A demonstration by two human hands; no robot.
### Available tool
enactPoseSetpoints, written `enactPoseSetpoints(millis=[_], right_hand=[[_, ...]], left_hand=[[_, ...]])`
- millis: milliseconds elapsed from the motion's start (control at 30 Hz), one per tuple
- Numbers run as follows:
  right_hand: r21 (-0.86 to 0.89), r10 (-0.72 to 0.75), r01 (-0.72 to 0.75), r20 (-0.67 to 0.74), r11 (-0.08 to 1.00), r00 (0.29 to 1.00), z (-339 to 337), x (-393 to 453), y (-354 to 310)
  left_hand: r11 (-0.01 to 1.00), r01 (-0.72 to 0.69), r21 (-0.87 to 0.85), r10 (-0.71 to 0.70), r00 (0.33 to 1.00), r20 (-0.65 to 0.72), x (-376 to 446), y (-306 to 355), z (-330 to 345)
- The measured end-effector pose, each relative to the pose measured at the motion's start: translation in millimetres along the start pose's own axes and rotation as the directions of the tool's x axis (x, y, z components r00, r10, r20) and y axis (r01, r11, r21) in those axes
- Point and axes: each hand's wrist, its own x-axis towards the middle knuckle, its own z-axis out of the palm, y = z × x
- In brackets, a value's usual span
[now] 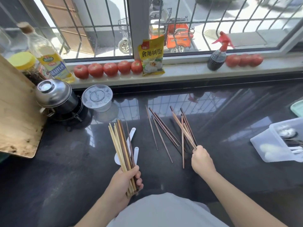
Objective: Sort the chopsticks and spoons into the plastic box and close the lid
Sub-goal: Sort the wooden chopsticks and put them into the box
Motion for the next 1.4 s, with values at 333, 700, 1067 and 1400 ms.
enactPoseSetpoints(millis=[333, 700, 1067, 1400], right_hand=[[-0.082, -0.341, 0.438, 0.507, 0.895, 0.792, -81, -50, -54], [-0.255, -0.391, 0.832, 0.789, 0.493, 0.473, -122, -59, -134], [0.443, -0.606, 0.525, 0.053, 0.727, 0.794, -114, -36, -158], [-0.141, 0.028, -0.008, 0.145, 0.99, 0.989, -19, -18, -64]], left_hand=[[0.804, -0.329, 0.496, 0.39, 0.92, -0.021, -13, 36, 11], [0.644, -0.281, 0.711, -0.06, 0.908, 0.414, -14, 35, 16], [0.947, -0.104, -0.304, 0.154, 0.978, 0.143, 1, 57, 45], [0.999, 0.018, 0.035, -0.026, 0.969, 0.244, -38, 9, 26]])
